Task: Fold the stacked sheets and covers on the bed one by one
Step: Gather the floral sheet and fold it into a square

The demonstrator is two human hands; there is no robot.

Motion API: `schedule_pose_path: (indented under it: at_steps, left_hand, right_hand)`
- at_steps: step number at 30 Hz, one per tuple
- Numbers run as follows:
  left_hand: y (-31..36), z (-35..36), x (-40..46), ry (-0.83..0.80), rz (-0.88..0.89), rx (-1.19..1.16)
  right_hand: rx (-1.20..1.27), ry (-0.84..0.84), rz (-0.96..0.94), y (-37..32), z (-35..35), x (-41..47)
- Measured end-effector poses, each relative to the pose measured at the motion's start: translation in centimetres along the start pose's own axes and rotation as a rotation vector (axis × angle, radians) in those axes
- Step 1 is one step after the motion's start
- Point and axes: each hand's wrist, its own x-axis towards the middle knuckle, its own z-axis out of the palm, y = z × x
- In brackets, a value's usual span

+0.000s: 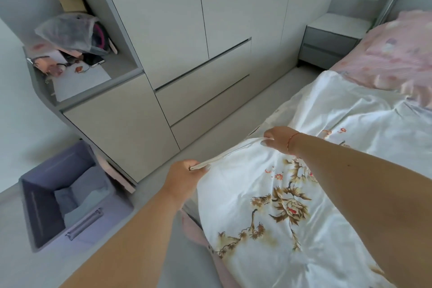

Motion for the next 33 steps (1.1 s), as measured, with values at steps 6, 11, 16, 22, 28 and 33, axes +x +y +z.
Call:
schedule_pose_path:
  at_steps: [6, 11, 16, 22, 28, 33]
  left_hand:
    - [1.6, 4.2, -8.1, -0.025, 0.055, -0.123]
    - [2.1, 7.4, -14.8, -0.086, 0.086, -0.12]
    - [2.7, 10.8, -20.6, -0.108, 0.057, -0.104]
    - [3.4, 15.4, -27.3, -0.142, 0.043, -0.14]
    - [5.6, 22.8, -35.1, -0.086, 0.002, -0.094]
    - [7.2, 29.2, -42.6, -0.03, -0.046, -0.065]
  right_hand:
    - [0.029, 0.167, 0.081, 2.4, 1.3, -11.2]
    - [0.03, 0.159, 0.139, 4.0, 2.9, -19.3]
    - [0.022, 0.143, 0.145, 6.6, 4.5, -25.8]
    - [-0.07, 0.097, 0.097, 10.3, 6.7, -32.8]
    - [-0.128, 0.101, 0.038, 15.8, 7.6, -39.9]
    - [-0.137, 0.084, 0.002, 20.2, 9.5, -45.8]
